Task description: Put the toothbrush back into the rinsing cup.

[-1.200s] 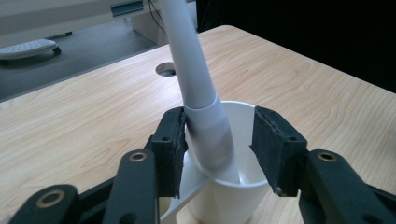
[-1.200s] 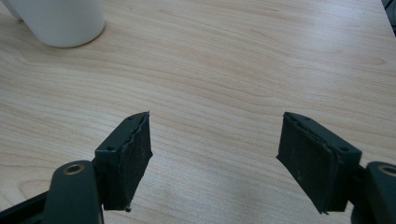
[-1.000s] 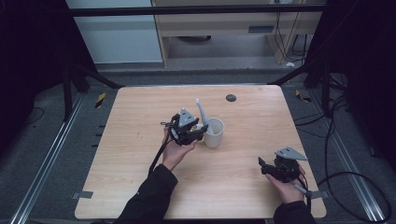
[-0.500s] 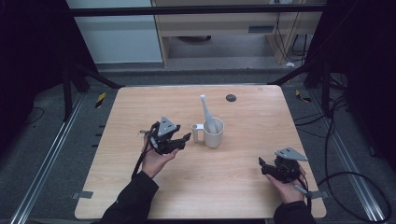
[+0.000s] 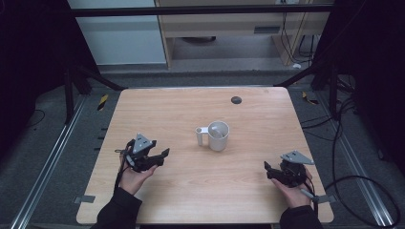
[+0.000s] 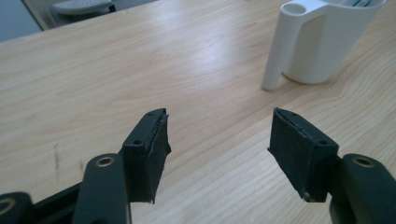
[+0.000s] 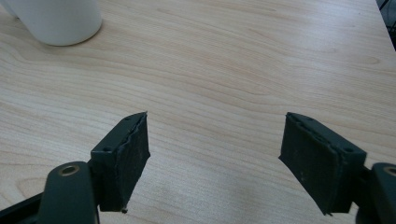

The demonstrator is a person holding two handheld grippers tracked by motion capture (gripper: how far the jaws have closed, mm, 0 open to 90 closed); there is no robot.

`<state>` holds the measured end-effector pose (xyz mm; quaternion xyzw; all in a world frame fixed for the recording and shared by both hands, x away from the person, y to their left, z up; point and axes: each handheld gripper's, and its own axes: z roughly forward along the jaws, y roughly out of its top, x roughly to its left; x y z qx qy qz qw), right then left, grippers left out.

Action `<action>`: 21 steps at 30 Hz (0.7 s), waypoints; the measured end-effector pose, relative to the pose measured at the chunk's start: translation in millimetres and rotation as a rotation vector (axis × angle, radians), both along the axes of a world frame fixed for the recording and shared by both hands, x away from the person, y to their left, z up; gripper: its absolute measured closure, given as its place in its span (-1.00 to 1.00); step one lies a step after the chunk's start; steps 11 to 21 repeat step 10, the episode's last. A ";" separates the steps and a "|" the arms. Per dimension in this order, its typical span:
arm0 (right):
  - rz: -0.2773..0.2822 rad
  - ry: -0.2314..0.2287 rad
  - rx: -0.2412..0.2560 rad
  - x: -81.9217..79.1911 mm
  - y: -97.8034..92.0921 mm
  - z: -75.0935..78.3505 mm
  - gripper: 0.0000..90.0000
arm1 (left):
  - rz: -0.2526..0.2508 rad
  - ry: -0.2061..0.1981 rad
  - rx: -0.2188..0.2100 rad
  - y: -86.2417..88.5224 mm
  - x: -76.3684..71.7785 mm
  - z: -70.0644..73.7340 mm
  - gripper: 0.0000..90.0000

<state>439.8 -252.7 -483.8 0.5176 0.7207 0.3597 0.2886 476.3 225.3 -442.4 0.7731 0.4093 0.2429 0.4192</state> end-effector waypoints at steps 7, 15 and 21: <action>0.002 0.003 -0.005 0.1 0.1 -0.9 -0.52 | 0.059 0.036 0.006 26.0 -8.7 -11.2 -0.27; 0.001 0.003 -0.006 0.0 -0.3 -0.9 -0.53 | 0.086 0.061 0.010 39.2 -12.4 -17.0 -0.30; 0.001 0.003 -0.006 0.0 -0.3 -0.9 -0.53 | 0.086 0.061 0.010 39.2 -12.4 -17.0 -0.30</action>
